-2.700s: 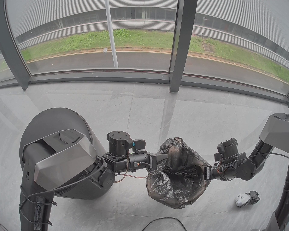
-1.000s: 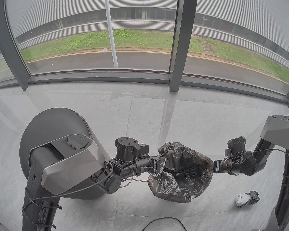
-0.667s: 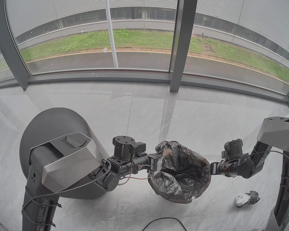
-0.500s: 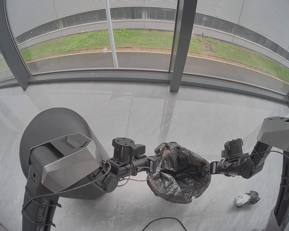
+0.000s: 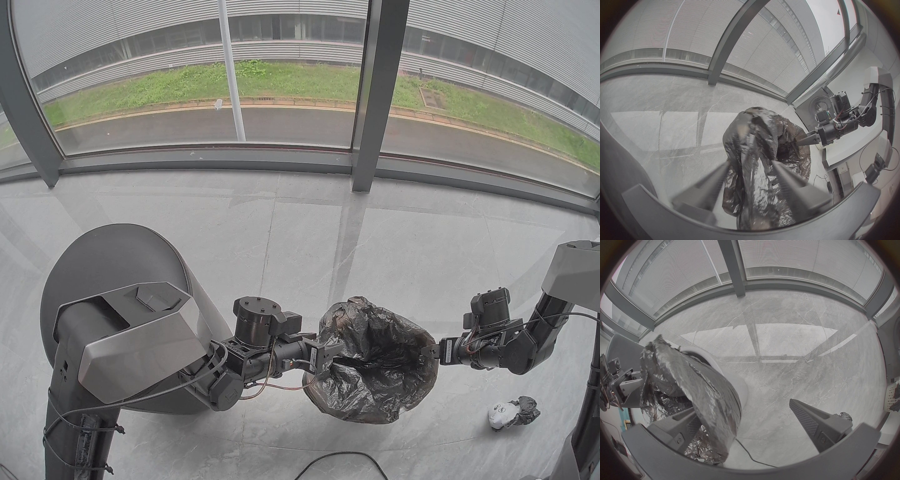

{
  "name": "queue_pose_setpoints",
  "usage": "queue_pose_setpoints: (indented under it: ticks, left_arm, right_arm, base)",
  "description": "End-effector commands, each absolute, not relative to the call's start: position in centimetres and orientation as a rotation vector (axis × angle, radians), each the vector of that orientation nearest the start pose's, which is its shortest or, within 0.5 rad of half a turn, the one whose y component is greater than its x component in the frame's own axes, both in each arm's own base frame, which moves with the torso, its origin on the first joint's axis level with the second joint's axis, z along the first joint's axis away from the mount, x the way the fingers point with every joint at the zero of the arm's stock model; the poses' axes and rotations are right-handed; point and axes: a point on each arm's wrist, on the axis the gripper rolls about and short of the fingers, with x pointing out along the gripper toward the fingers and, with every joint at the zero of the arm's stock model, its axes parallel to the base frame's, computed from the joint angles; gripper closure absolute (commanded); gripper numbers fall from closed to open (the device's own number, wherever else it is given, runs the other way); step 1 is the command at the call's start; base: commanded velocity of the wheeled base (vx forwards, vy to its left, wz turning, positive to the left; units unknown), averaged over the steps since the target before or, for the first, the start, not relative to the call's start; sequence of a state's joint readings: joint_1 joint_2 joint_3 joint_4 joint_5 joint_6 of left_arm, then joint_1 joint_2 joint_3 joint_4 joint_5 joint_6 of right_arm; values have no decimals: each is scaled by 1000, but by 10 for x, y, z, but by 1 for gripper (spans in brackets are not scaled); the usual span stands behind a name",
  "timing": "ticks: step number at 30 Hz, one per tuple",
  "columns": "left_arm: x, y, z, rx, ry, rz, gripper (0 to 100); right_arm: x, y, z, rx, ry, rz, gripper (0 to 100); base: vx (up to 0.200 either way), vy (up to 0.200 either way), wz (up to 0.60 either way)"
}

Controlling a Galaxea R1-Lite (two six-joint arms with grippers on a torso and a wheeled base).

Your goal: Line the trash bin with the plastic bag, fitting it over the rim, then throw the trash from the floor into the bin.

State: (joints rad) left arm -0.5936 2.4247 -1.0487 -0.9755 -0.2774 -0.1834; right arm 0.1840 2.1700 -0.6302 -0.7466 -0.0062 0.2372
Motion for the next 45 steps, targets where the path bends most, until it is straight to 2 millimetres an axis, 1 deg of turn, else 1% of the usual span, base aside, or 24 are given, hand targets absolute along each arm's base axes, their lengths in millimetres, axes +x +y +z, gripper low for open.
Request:
queue_pose_setpoints:
  ticks: [1,3,7,15,17,20,28,31,32,37,45]
  left_arm:
    - [350,-240,-1,-103,496,-802,0]
    - [351,-233,-2,-103,503,-784,0]
    - [350,-233,-6,-101,515,-782,0]
    - [350,-231,-5,-100,514,-779,0]
    - [348,-230,-8,-98,527,-778,0]
    - [340,-229,-13,-93,555,-751,0]
    - [332,-223,-22,-85,599,-687,0]
    - [333,-223,-19,-90,587,-670,0]
    - [334,-222,-12,-99,569,-671,0]
    - [335,-220,-1,-107,541,-668,0]
    - [337,-211,-4,-101,553,-644,0]
  right_arm:
    - [315,59,3,147,806,76,0]
    - [315,59,2,145,810,73,0]
    - [316,57,-2,146,819,63,0]
    - [316,56,2,153,804,60,0]
    - [317,53,2,158,803,50,0]
    - [318,50,0,163,803,34,0]
    - [320,36,-1,173,803,-20,0]
    - [320,35,-2,177,805,-24,0]
    - [320,35,-1,178,803,-22,0]
    - [319,36,-1,178,805,-12,0]
    - [323,36,-8,180,800,-11,0]
  base:
    - [0,0,0]
    - [0,0,0]
    - [0,0,0]
    - [0,0,0]
    - [0,0,0]
    - [0,0,0]
    - [0,0,0]
    - [0,0,0]
    - [0,0,0]
    - [0,0,0]
    - [0,0,0]
